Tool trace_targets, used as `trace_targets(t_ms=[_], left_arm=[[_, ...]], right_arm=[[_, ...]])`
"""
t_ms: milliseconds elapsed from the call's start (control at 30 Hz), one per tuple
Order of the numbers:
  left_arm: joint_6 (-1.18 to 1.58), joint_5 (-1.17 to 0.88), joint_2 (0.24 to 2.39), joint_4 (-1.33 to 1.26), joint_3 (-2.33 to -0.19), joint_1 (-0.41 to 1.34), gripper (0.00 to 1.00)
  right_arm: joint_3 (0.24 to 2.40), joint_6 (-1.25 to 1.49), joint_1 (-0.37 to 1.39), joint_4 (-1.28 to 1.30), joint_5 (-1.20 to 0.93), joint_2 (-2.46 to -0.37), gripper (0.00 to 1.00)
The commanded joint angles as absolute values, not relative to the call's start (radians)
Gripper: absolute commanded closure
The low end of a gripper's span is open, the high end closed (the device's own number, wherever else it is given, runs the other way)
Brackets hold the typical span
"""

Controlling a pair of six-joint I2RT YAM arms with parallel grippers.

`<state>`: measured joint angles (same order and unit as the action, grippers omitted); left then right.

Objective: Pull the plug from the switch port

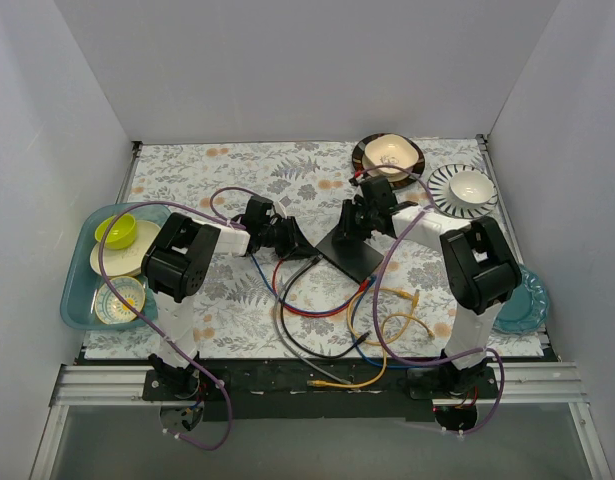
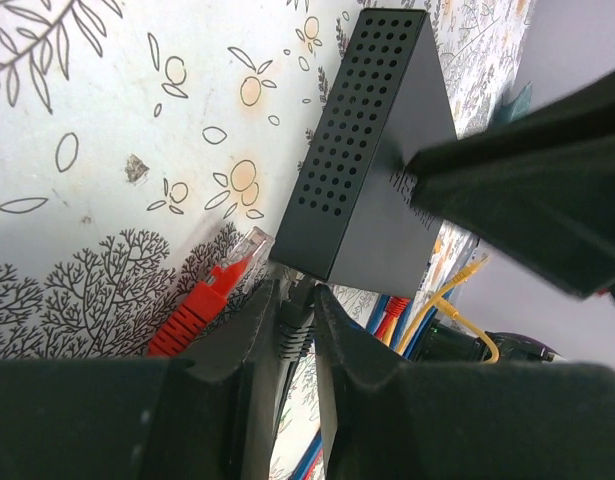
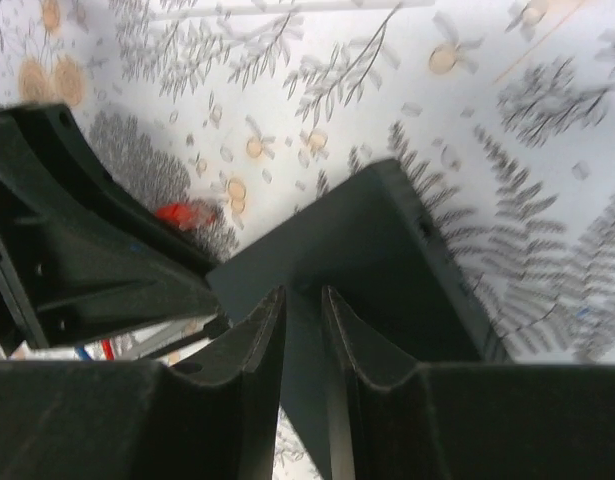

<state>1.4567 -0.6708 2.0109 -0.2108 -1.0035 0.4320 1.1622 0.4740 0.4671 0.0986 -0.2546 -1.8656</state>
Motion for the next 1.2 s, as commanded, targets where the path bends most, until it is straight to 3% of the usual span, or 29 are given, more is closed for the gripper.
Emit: trace_targets(t_ms=[0, 167, 400, 800, 900, 1167], left_arm=[[1.428, -0.563, 2.065, -0.107, -0.968, 0.456, 0.97], [1.428, -0.558, 2.065, -0.101, -0.965, 0.456, 1.0], [1.422, -0.558, 2.023, -0.087, -0.928, 0.456, 1.0], [1.413, -0.563, 1.911, -0.048, -0.825, 0.453, 1.0], [1.427, -0.508, 1.844, -0.025, -0.799, 0.449, 1.0], [1.523, -0.128, 1.614, 0.159, -0.804, 0.368, 0.99]], right_arm=[[1.039, 0.48, 0.505, 0.166, -0.308, -1.816, 0.72], [0.94, 0.564, 0.514, 0.015, -0.468, -1.831, 0.78], [0.93, 0.581, 0.511, 0.014, -0.46, -1.94, 0.84], [0.966, 0.586, 0.502, 0.028, -0.423, -1.973, 0.85], [0.968, 0.571, 0.502, 0.028, -0.408, -1.921, 0.85], [0.999, 0.505, 0.499, 0.06, -0.298, -1.697, 0.85]])
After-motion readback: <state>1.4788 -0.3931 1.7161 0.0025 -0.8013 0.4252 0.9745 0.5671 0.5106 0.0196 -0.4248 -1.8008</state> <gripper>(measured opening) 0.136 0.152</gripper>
